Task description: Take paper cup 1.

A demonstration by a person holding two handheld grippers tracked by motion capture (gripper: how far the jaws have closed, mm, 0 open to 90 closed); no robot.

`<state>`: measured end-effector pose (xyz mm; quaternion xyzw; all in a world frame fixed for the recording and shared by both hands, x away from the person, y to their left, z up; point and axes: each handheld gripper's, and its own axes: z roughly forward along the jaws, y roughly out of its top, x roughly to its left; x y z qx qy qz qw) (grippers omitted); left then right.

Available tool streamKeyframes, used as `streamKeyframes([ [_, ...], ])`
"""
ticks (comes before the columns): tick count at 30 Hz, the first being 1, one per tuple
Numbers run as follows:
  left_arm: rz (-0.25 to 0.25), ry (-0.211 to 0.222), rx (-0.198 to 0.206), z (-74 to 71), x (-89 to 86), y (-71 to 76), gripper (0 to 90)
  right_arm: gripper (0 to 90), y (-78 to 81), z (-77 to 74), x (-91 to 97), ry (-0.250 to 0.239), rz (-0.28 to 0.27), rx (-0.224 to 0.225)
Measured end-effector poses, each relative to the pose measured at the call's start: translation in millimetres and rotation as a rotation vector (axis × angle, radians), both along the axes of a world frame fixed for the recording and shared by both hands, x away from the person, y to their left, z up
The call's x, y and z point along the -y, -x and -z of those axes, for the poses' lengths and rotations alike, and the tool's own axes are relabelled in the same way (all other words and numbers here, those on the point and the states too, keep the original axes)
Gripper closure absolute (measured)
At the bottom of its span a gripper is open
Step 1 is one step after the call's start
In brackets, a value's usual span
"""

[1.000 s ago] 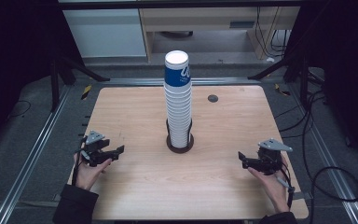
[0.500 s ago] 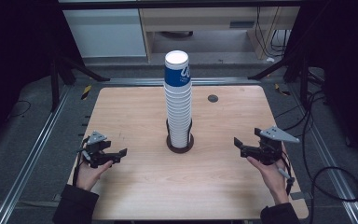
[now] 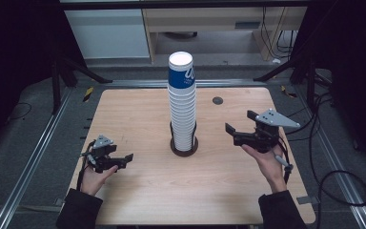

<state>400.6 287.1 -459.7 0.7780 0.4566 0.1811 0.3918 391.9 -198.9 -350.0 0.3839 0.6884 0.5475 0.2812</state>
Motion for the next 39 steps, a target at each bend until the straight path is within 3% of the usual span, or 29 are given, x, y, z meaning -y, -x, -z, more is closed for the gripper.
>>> streamKeyframes([
  [4,0.003,-0.001,-0.002,0.3,0.7,0.0,15.8,8.5,-7.1,-21.5,-18.1,0.002,-0.038,0.041],
  [8,0.004,-0.002,-0.001,0.0,1.2,0.3,16.2,7.9,-11.9,-35.7,-26.7,-0.037,-0.07,0.07],
  [10,0.007,0.0,-0.001,0.1,1.5,0.3,16.3,7.6,-14.2,-42.9,-31.7,-0.06,-0.082,0.076],
  [19,0.015,-0.006,0.002,0.4,4.3,0.8,16.8,7.2,-22.3,-67.4,-51.7,-0.075,-0.12,0.112],
  [32,0.031,0.0,-0.003,1.6,6.4,0.6,17.1,7.1,-39.5,-93.6,-95.7,-0.094,-0.201,0.14],
  [39,0.036,0.001,-0.002,1.7,7.2,0.8,17.2,7.3,-53.6,-97.9,-112.4,-0.097,-0.204,0.13],
])
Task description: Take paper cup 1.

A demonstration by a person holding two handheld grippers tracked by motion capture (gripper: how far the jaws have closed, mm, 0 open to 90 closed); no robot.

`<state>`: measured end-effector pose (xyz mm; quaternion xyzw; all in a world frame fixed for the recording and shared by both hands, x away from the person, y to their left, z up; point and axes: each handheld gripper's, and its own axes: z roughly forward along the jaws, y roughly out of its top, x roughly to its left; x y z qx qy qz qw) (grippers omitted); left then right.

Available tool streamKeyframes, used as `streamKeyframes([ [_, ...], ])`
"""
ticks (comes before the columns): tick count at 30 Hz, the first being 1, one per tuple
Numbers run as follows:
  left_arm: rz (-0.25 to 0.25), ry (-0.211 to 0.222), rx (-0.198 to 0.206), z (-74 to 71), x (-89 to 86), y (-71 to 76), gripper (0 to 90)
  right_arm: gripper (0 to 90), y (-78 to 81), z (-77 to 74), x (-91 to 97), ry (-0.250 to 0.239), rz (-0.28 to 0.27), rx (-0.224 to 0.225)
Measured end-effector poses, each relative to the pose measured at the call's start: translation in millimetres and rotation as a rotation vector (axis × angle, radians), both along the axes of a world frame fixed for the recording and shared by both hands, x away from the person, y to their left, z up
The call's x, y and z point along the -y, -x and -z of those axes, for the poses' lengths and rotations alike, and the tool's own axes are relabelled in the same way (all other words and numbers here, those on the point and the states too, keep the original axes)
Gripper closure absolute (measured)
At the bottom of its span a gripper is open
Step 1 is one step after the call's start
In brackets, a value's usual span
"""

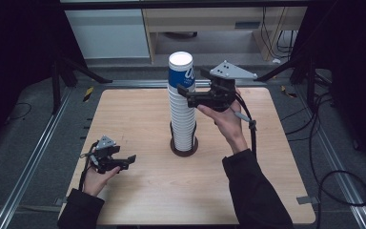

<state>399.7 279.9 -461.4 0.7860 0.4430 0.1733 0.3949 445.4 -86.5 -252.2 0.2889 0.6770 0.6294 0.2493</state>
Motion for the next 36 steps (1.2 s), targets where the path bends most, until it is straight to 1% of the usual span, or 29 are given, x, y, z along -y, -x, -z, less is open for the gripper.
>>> streamKeyframes([
  [3,0.002,-0.001,-0.001,0.4,1.1,0.1,17.3,8.3,-8.2,-1.2,-7.3,-0.02,-0.012,-0.011],
  [6,0.004,-0.003,-0.003,0.7,1.2,-0.1,17.3,8.9,-13.6,-1.0,-13.6,-0.004,-0.009,-0.009],
  [11,0.006,-0.003,-0.005,1.2,1.7,-0.1,17.3,10.3,-20.0,0.7,-21.3,0.006,-0.002,-0.016],
  [17,0.01,-0.005,-0.009,1.7,2.3,-0.2,17.3,15.4,-27.9,5.0,-29.5,0.021,0.004,-0.024],
  [20,0.01,-0.006,-0.009,1.7,2.5,-0.1,17.4,18.8,-29.1,6.1,-30.8,0.025,0.006,-0.027],
  [21,0.011,-0.005,-0.01,1.8,2.4,-0.2,17.4,19.3,-29.0,6.0,-30.8,0.03,0.013,-0.025],
  [25,0.012,-0.007,-0.013,2.1,2.6,-0.5,17.4,19.8,-28.7,5.2,-30.0,0.029,0.012,-0.034],
  [26,0.011,-0.007,-0.013,2.2,2.9,-0.5,17.4,20.2,-28.1,3.9,-30.2,0.041,0.015,-0.029],
  [28,0.012,-0.007,-0.014,2.5,3.2,-0.6,17.4,20.5,-27.6,2.1,-30.7,0.045,0.015,-0.025],
  [30,0.011,-0.007,-0.013,2.5,3.1,-0.6,17.4,20.7,-27.2,-0.2,-30.3,0.034,0.015,-0.019],
  [36,0.009,-0.005,-0.012,1.9,2.3,-0.3,17.5,21.2,-25.3,-8.5,-30.1,0.028,0.016,-0.003],
])
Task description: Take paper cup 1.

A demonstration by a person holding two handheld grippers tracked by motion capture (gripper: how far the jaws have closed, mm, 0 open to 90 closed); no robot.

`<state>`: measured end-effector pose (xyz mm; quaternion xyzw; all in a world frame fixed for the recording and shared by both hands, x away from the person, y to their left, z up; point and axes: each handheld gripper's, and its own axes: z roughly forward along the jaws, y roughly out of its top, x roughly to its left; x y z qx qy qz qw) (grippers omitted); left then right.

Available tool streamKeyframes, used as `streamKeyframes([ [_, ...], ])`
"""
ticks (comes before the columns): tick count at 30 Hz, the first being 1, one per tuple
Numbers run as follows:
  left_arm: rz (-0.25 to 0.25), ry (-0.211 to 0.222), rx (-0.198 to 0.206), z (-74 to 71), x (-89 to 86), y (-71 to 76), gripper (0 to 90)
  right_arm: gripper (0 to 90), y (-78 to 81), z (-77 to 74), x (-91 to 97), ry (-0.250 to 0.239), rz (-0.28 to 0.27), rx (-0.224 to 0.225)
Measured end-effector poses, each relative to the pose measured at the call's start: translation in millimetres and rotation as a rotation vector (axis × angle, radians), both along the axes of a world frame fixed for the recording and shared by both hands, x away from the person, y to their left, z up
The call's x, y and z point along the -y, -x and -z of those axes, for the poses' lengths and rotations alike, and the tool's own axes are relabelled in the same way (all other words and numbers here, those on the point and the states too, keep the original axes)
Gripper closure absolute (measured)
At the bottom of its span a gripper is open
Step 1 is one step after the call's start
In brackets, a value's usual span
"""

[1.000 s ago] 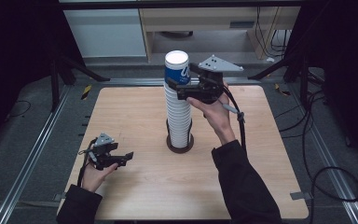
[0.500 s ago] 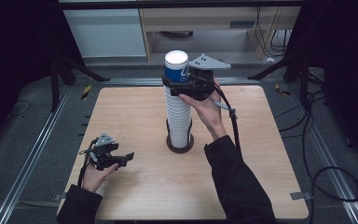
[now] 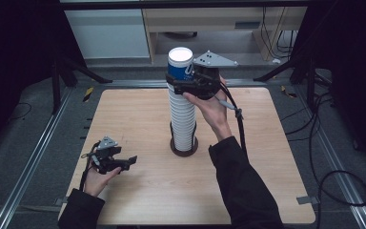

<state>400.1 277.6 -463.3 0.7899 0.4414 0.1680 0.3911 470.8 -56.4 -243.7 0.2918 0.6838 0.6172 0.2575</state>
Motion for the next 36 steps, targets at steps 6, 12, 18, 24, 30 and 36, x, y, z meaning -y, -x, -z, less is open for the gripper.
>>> streamKeyframes([
  [6,0.0,0.002,0.0,-0.1,-0.2,0.1,17.6,21.6,0.4,-12.9,-0.4,-0.004,-0.002,0.024],
  [12,0.0,0.002,0.0,-0.2,-0.2,0.2,17.5,21.6,0.1,-24.2,-1.4,-0.001,0.008,0.039],
  [18,0.001,0.003,-0.001,-0.2,-0.3,0.2,17.5,21.6,0.5,-31.2,-0.5,-0.01,0.016,0.052],
  [24,0.0,0.001,0.0,-0.2,-0.3,0.2,17.4,21.5,3.9,-41.4,3.3,-0.035,0.014,0.068],
  [30,-0.002,0.002,0.001,-0.1,0.0,0.2,17.5,21.5,9.8,-50.9,10.0,-0.054,0.017,0.095],
  [36,-0.001,0.005,0.002,-0.3,0.0,0.7,17.5,21.5,20.6,-54.6,20.5,-0.033,0.035,0.137],
])
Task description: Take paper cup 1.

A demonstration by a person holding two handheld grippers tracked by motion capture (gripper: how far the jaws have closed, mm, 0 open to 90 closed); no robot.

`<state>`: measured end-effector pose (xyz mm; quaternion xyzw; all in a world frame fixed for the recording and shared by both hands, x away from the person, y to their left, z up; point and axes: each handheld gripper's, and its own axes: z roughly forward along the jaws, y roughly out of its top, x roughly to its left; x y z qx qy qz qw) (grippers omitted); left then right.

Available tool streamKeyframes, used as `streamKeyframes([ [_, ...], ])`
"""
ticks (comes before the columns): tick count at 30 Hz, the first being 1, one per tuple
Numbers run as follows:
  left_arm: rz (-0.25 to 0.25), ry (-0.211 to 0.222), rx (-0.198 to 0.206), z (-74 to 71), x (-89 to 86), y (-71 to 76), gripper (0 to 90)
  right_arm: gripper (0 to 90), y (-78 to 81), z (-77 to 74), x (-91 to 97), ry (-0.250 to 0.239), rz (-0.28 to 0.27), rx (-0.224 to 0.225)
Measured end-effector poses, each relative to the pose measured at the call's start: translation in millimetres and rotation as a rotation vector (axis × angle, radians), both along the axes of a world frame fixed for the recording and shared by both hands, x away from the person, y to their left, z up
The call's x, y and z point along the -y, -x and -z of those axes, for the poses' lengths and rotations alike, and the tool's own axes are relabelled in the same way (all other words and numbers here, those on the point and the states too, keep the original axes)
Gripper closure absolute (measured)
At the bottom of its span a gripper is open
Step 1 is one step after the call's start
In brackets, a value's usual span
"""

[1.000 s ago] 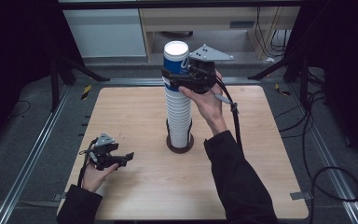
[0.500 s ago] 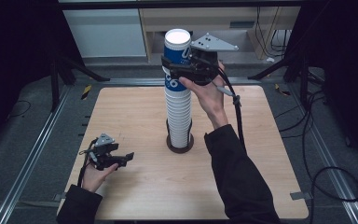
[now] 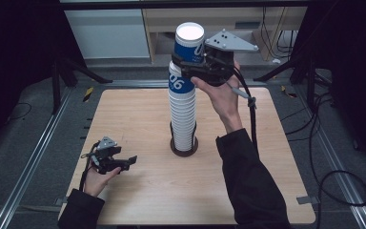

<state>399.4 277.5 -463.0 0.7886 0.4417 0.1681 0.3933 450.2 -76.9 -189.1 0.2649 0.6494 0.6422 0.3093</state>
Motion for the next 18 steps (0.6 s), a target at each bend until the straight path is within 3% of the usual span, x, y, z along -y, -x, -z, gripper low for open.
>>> streamKeyframes([
  [9,0.004,0.005,0.004,-2.2,0.8,1.4,17.8,21.5,12.8,3.4,31.3,-0.009,0.029,0.001],
  [13,0.012,0.004,0.006,-3.6,2.3,2.3,17.9,21.6,18.4,13.4,50.0,-0.005,0.05,-0.015],
  [18,0.017,0.005,0.009,-4.6,3.8,3.2,18.0,21.6,22.8,25.0,60.2,0.02,0.059,-0.031],
])
